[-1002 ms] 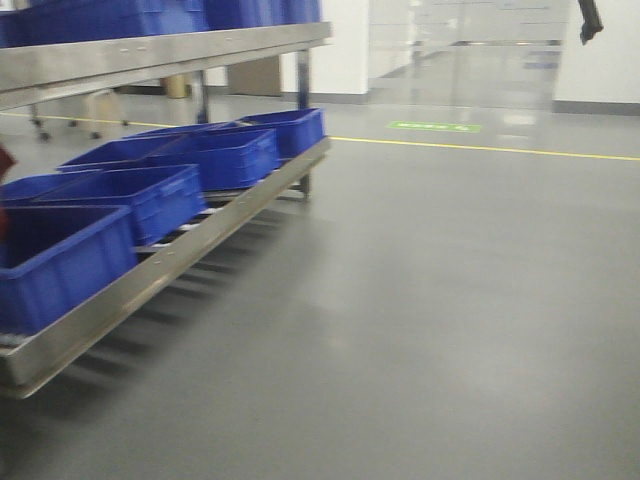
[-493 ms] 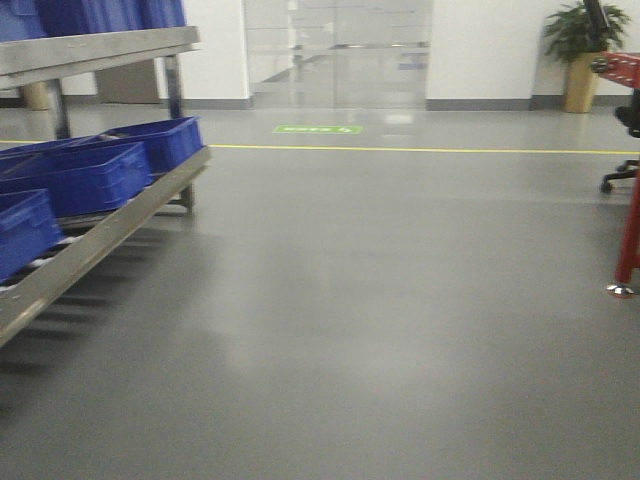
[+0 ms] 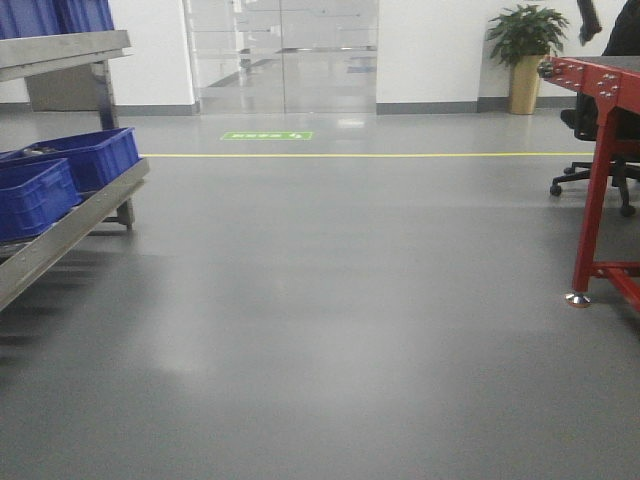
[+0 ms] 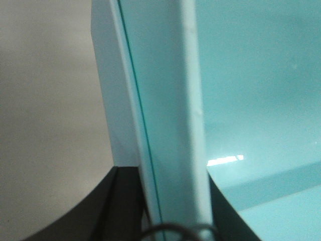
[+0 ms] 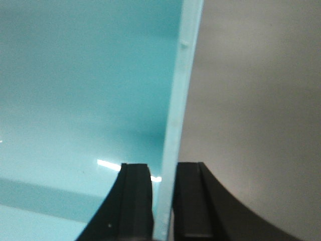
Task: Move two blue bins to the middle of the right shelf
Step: 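Drive the base across the floor holding the teal bin with both grippers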
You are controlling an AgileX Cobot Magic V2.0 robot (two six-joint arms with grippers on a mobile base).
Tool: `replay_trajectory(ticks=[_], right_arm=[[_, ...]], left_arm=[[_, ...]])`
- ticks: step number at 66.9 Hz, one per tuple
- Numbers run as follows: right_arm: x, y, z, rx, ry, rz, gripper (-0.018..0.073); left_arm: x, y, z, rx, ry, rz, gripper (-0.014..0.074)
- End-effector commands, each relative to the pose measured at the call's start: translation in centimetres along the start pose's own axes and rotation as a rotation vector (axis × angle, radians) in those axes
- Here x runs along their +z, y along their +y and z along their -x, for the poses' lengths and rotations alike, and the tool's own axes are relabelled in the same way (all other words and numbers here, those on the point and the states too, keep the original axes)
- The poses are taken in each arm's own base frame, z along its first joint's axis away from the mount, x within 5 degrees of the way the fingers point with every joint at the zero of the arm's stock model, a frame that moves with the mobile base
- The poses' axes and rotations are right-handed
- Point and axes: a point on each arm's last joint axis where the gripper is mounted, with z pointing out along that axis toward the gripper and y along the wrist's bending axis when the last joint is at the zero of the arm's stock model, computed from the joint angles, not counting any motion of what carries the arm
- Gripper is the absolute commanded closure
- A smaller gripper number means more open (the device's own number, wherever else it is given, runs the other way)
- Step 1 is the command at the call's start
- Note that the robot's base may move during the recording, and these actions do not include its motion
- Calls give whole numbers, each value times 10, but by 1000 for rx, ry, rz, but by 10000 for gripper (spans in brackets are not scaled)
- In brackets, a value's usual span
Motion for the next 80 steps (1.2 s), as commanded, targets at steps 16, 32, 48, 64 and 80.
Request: replay_trajectory(ticks=[16, 32, 48, 64, 80], right_arm=[[-10, 9, 8, -7, -95, 72, 726], [-10, 9, 8, -7, -95, 72, 726], [-10, 9, 8, -7, -95, 72, 726], [-10, 9, 8, -7, -95, 72, 726], [-10, 9, 8, -7, -95, 72, 726]], left_arm=[[-17, -17, 11, -20, -129, -121, 707], [-17, -17, 11, -20, -129, -121, 707], [-17, -17, 11, -20, -129, -121, 707], [-17, -17, 11, -20, -129, -121, 707], [-17, -17, 11, -20, -129, -121, 707]])
